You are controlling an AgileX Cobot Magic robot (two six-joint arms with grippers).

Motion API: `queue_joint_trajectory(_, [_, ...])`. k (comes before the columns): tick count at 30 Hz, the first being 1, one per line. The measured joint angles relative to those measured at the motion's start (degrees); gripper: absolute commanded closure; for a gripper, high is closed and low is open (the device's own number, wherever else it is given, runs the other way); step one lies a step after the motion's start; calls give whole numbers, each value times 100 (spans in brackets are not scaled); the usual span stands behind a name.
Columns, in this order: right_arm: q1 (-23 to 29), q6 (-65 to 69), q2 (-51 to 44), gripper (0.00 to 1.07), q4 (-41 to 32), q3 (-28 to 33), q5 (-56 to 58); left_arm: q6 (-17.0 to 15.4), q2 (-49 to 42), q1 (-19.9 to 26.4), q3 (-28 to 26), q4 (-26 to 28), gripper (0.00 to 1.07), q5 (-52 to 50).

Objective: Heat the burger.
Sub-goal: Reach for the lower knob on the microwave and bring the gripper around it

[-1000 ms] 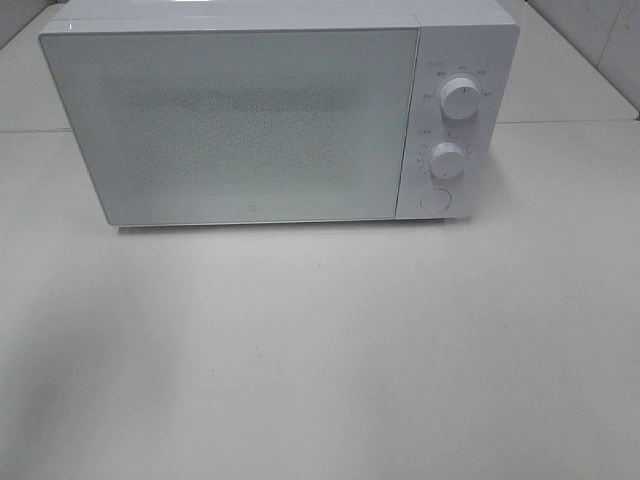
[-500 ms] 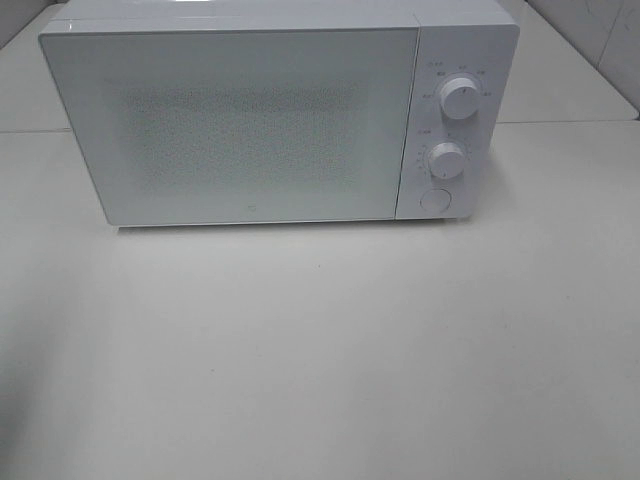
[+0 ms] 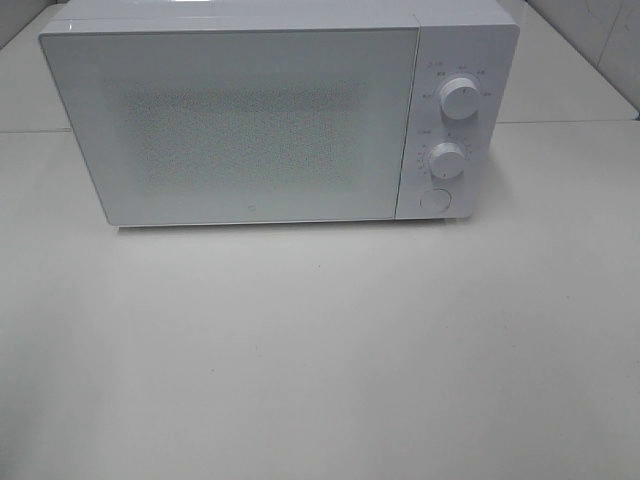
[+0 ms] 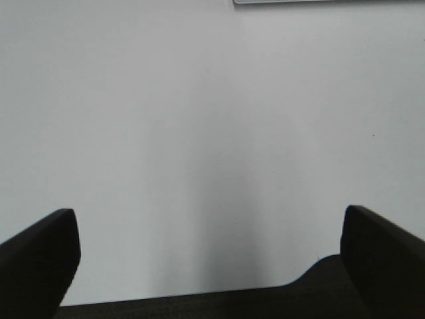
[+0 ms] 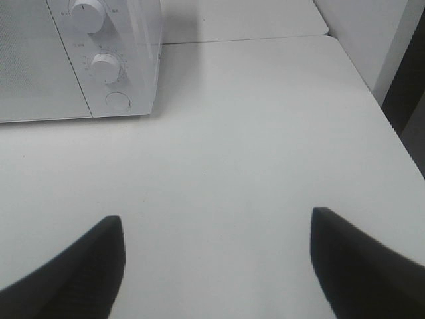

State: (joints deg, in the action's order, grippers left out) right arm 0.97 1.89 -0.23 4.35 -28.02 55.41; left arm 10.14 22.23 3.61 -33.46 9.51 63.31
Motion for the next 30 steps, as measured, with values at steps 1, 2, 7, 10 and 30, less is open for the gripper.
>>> queue_joint_trajectory(1, [0,0,0,31,0,0,0,0,0,0,0,0,6,0])
queue_joint_trajectory(2, [0,0,0,31,0,0,0,0,-223,0,0,-69,6,11])
queue_joint_trajectory(7, [0,0,0,31,0,0,0,-6,-567,11,34,-115,6,23])
queue_joint_trajectory(10, [0,0,0,31,0,0,0,-275,-859,11,304,-86,6,-63])
queue_joint_trajectory(30, [0,0,0,31,0,0,6,-968,-2212,11,367,-596,6,-103])
